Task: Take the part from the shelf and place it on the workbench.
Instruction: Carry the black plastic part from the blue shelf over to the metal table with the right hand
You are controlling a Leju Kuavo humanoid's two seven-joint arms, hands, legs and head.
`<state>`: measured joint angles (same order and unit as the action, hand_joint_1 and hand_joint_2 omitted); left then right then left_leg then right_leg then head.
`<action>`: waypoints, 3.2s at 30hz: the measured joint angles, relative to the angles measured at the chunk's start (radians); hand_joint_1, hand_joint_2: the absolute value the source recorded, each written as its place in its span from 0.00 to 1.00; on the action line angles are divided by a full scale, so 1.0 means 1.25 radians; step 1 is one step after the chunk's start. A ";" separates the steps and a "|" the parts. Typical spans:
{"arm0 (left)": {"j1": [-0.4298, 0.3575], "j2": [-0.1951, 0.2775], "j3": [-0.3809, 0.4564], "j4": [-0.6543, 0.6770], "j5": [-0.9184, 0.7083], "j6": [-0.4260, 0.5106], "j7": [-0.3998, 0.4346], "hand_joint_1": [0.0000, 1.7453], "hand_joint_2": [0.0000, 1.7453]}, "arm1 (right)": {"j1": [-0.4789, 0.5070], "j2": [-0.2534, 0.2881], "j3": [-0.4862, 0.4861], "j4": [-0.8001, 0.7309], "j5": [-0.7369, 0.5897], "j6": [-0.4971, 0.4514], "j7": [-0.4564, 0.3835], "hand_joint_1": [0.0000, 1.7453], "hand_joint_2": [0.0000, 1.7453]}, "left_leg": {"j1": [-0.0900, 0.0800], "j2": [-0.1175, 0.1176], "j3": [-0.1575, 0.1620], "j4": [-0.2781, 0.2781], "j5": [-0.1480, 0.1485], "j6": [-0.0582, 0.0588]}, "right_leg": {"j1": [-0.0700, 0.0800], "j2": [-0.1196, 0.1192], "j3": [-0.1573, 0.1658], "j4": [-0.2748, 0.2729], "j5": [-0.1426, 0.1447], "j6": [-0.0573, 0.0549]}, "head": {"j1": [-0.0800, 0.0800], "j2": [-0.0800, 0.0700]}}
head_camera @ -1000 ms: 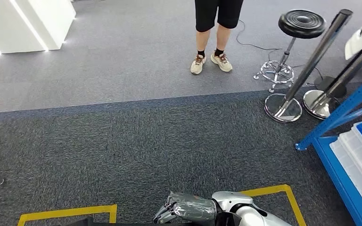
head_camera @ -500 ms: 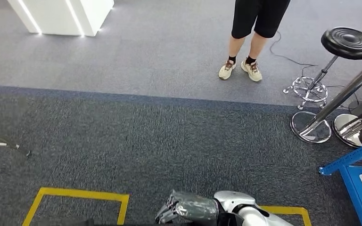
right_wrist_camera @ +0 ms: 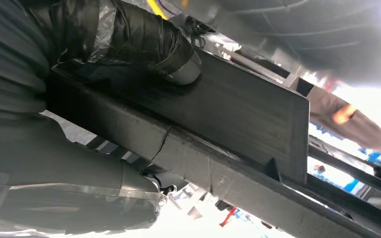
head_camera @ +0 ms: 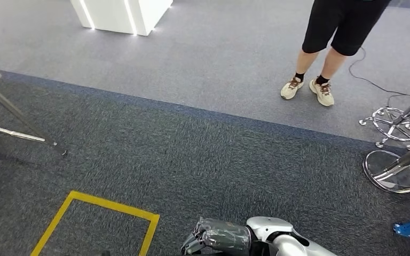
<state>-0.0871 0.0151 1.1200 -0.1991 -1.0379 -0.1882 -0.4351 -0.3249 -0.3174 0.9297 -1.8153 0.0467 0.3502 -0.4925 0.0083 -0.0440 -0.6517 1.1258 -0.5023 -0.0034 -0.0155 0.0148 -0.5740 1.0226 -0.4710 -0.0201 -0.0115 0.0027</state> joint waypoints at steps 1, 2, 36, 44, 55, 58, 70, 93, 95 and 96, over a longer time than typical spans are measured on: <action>-0.002 0.000 0.000 0.000 0.001 0.000 0.000 0.00 1.00 | 0.000 0.000 0.000 0.000 0.000 0.000 0.000 0.94 1.00 | 0.001 0.018 -0.027 0.053 -0.025 -0.004 | 0.002 -0.012 0.002 -0.001 -0.001 -0.002 | 0.000 0.000; -0.003 0.000 0.000 0.000 0.001 0.001 0.000 0.00 1.00 | 0.000 0.000 0.000 0.001 0.000 0.000 0.000 0.94 1.00 | 0.002 0.026 -0.054 0.104 -0.044 -0.006 | 0.003 -0.024 0.002 -0.001 -0.003 -0.003 | 0.000 0.000; 0.017 0.043 0.033 0.000 0.018 0.049 0.022 0.00 1.00 | 0.005 -0.014 -0.013 0.027 -0.014 0.036 -0.012 0.94 1.00 | 0.004 0.035 -0.048 0.094 -0.017 -0.007 | 0.003 -0.061 0.013 -0.005 -0.012 -0.004 | 0.000 0.000; 0.012 0.037 0.035 0.000 0.012 0.061 0.005 0.00 1.00 | -0.007 -0.013 -0.007 0.030 -0.008 0.035 -0.005 0.94 1.00 | -0.007 0.054 0.047 -0.096 0.049 0.030 | 0.007 -0.094 0.033 0.003 -0.036 0.026 | 0.000 0.000; -0.005 0.024 0.035 0.000 0.020 0.011 -0.014 0.00 1.00 | -0.006 -0.012 -0.001 0.032 -0.007 0.019 -0.004 0.94 1.00 | -0.003 -0.055 0.050 -0.086 0.042 0.031 | -0.003 0.051 -0.019 0.024 0.004 0.029 | 0.000 0.000; -0.002 0.023 0.036 0.000 0.023 0.007 -0.012 0.00 1.00 | -0.007 -0.012 -0.001 0.032 -0.007 0.018 -0.004 0.94 1.00 | 0.002 -0.076 0.041 -0.084 0.042 0.017 | -0.002 0.039 -0.013 0.008 0.003 0.019 | 0.000 0.000; -0.012 0.018 0.038 0.000 0.024 0.003 -0.008 0.00 1.00 | -0.007 -0.010 -0.001 0.031 -0.007 0.014 -0.003 0.94 1.00 | 0.005 0.081 0.032 -0.068 0.042 -0.001 | 0.001 -0.088 0.019 0.000 -0.020 0.016 | 0.000 0.000; -0.018 0.005 0.046 0.001 0.040 -0.026 0.002 0.00 1.00 | -0.009 -0.008 -0.001 0.028 -0.006 0.019 0.000 0.94 1.00 | 0.004 0.014 -0.019 0.034 -0.024 -0.002 | -0.004 -0.011 0.013 -0.022 0.005 0.005 | 0.000 0.000; -0.020 0.004 0.047 0.001 0.042 -0.031 0.004 0.00 1.00 | -0.009 -0.008 0.000 0.029 -0.003 0.024 0.001 0.94 1.00 | 0.010 0.028 -0.063 0.115 -0.052 -0.011 | -0.004 -0.028 0.015 -0.021 0.001 0.004 | 0.000 0.000; -0.019 0.004 0.047 0.001 0.042 -0.035 0.006 0.00 1.00 | -0.010 -0.008 0.001 0.029 0.000 0.025 0.001 0.94 1.00 | 0.013 0.030 -0.067 0.120 -0.045 -0.015 | -0.005 -0.034 0.015 -0.020 0.000 0.006 | 0.000 0.000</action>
<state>-0.1111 0.0197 1.1787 -0.1984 -0.9859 -0.2315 -0.4277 -0.3370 -0.3273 0.9306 -1.7796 0.0465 0.3820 -0.4913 0.0241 -0.0064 -0.7352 1.2763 -0.5585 -0.0225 -0.0218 -0.0277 -0.5553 0.9981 -0.4715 -0.0123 -0.0114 0.0027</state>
